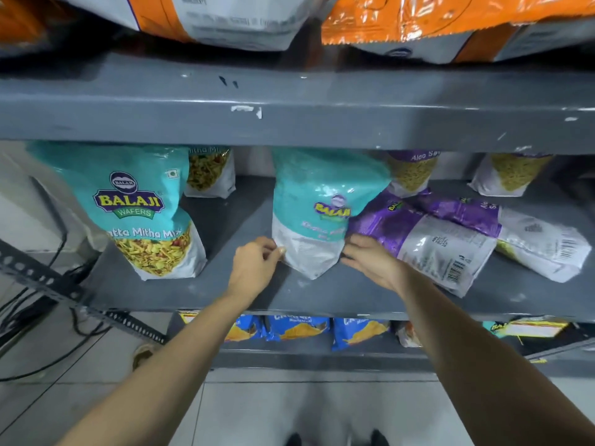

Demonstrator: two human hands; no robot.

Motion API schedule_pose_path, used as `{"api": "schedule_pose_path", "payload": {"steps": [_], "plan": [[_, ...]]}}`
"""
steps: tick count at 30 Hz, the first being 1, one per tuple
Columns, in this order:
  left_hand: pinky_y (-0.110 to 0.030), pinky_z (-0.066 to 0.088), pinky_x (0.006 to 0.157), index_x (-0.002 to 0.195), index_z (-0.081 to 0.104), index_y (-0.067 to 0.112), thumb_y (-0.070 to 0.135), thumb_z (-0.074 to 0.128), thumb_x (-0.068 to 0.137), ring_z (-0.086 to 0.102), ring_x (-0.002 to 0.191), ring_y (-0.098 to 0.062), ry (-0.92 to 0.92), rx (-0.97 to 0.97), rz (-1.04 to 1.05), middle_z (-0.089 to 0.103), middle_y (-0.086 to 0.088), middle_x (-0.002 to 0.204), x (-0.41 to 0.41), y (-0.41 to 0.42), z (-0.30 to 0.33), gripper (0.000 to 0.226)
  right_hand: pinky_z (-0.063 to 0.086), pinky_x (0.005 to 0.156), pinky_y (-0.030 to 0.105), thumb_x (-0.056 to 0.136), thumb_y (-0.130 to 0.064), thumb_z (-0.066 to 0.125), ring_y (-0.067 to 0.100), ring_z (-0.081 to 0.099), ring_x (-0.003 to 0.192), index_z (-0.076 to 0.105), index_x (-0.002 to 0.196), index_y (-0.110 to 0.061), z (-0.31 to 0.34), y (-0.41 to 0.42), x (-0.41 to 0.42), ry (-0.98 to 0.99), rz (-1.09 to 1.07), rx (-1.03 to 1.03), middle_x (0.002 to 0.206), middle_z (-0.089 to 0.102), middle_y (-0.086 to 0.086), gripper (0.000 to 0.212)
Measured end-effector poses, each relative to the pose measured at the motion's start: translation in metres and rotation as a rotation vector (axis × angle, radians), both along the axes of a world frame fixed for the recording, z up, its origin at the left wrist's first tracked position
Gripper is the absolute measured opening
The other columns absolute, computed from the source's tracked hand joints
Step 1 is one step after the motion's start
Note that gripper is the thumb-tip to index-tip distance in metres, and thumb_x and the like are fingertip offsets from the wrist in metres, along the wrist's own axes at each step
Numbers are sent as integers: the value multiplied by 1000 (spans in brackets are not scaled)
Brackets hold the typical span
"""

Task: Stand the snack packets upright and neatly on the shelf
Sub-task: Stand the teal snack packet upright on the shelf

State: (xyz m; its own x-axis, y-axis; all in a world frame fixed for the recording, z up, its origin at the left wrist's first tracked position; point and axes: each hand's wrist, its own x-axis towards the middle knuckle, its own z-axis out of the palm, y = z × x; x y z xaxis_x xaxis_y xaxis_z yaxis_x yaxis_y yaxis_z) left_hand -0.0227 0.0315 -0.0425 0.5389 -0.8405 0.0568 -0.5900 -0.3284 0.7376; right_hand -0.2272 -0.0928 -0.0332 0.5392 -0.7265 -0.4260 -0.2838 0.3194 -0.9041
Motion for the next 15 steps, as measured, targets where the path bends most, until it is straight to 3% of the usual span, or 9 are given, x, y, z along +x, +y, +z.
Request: {"api": "schedule_pose_path", "payload": {"steps": [1, 3, 6, 8, 10, 12, 15], "plan": [[-25, 51, 80, 103, 64, 9, 19, 69, 86, 71, 92, -23, 70, -16, -22, 75, -8, 96, -1, 0, 1, 19, 50, 106, 41, 98, -14, 60, 21, 69, 107, 67, 100, -7, 2, 4, -3, 22, 47, -13, 112, 72, 15, 10], [-22, 48, 88, 123, 50, 8, 8, 74, 75, 65, 108, -22, 280, -22, -153, 66, -4, 114, -1, 2, 3, 54, 60, 84, 29, 98, -22, 62, 15, 74, 85, 65, 96, -16, 5, 11, -4, 51, 101, -54, 92, 77, 7, 8], [-34, 43, 105, 133, 27, 17, 16, 83, 55, 52, 124, -14, 389, 26, -332, 50, 7, 133, -3, 5, -2, 96, 57, 67, 21, 98, -19, 62, 13, 72, 75, 63, 102, -19, 5, 14, 9, -11, -91, -154, 80, 75, -2, 4], [-36, 42, 107, 129, 24, 24, 25, 92, 47, 51, 124, -10, 403, 39, -343, 49, 13, 133, -5, 3, -6, 107, 55, 74, 23, 97, -9, 61, 16, 66, 92, 61, 113, -17, 6, 9, 19, -26, -147, -244, 96, 71, 0, 17], [-35, 45, 103, 124, 24, 30, 41, 95, 41, 53, 121, -10, 393, 43, -291, 50, 11, 132, -10, 0, -4, 110, 54, 87, 23, 98, -4, 58, 8, 63, 106, 53, 131, -23, 8, 5, 24, -67, -64, -232, 114, 68, -6, 38], [-32, 47, 98, 124, 28, 28, 47, 93, 41, 55, 116, -11, 388, 35, -249, 53, 9, 129, -13, -3, 2, 107, 53, 88, 19, 98, -1, 57, 0, 63, 104, 46, 138, -27, 12, 8, 22, -85, 18, -174, 114, 67, -12, 50], [-37, 51, 96, 127, 39, 28, 44, 91, 48, 61, 112, -12, 447, 63, -276, 60, 8, 126, 3, -5, 9, 96, 52, 100, 34, 89, 3, 67, 16, 65, 106, 46, 140, -23, 17, 10, 13, -11, 14, -188, 106, 69, -1, 60]]}}
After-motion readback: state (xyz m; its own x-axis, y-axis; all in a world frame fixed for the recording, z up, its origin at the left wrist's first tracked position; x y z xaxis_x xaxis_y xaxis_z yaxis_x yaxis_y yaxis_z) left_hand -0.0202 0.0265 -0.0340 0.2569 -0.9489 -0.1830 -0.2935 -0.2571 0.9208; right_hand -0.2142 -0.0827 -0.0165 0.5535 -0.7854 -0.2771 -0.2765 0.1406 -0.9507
